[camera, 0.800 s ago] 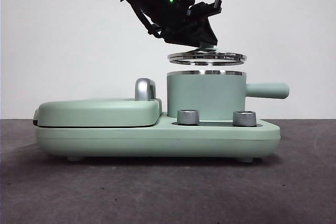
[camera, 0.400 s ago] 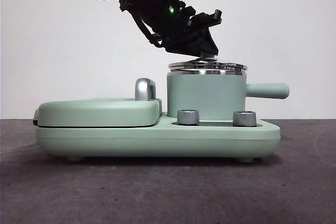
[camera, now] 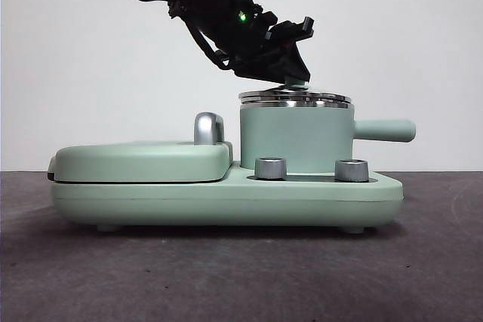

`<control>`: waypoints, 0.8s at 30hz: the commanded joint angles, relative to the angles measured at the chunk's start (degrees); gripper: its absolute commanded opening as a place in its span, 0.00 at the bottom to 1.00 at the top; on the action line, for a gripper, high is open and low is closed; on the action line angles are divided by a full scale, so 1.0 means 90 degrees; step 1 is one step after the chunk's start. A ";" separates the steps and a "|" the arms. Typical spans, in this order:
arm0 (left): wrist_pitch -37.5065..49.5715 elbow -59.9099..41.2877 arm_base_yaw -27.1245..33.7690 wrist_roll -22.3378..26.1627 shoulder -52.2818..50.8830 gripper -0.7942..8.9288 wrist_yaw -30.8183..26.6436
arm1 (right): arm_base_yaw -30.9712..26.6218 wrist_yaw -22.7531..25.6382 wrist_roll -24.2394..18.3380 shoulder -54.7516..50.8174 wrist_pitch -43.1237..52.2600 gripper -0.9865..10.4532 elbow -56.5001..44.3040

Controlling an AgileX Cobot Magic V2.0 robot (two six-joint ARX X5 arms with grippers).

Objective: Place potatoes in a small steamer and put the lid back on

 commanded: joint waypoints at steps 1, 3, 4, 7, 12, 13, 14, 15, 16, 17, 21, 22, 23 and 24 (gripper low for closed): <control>0.0177 0.0238 -0.0007 0.0070 0.0165 0.09 0.0141 | 0.0029 0.0029 0.0095 0.0012 0.0053 0.39 0.0036; 0.0182 0.0238 -0.0007 0.0070 0.0204 0.09 0.0189 | 0.0029 0.0029 0.0095 0.0012 0.0056 0.39 0.0036; 0.0182 0.0238 -0.0002 0.0070 0.0221 0.09 0.0260 | 0.0029 0.0029 0.0095 0.0012 0.0056 0.39 0.0034; 0.0189 0.0238 -0.0005 0.0068 0.0291 0.09 0.0466 | 0.0029 0.0029 0.0095 0.0012 0.0056 0.39 0.0036; 0.0182 0.0238 -0.0022 0.0024 0.0435 0.09 0.0527 | 0.0029 0.0036 0.0097 0.0012 0.0056 0.39 0.0036; 0.0172 0.0238 -0.0022 0.0024 0.0454 0.09 0.0529 | 0.0029 0.0036 0.0102 0.0012 0.0056 0.39 0.0036; 0.0146 0.0238 -0.0022 0.0024 0.0464 0.09 0.0529 | 0.0029 0.0036 0.0117 0.0012 0.0056 0.39 0.0036; 0.0090 0.0238 -0.0022 0.0027 0.0466 0.09 0.0529 | 0.0029 0.0036 0.0117 0.0012 0.0053 0.39 0.0036; 0.0039 0.0238 -0.0022 0.0034 0.0466 0.09 0.0529 | 0.0029 0.0039 0.0117 0.0012 0.0053 0.39 0.0036; -0.0007 0.0238 -0.0022 0.0049 0.0466 0.09 0.0529 | 0.0029 0.0063 0.0117 0.0012 0.0056 0.39 0.0036; -0.0032 0.0238 -0.0017 0.0070 0.0461 0.16 0.0556 | 0.0029 0.0165 0.0117 0.0015 0.0058 0.39 0.0036; -0.0032 0.0238 -0.0015 0.0068 0.0461 0.19 0.0556 | 0.0029 0.0165 0.0114 0.0012 0.0058 0.39 0.0034; -0.0032 0.0238 -0.0015 0.0068 0.0461 0.23 0.0556 | 0.0029 0.0170 0.0117 0.0012 0.0058 0.39 0.0036; -0.0032 0.0238 -0.0015 0.0068 0.0461 0.27 0.0556 | 0.0029 0.0170 0.0114 0.0012 0.0061 0.39 0.0036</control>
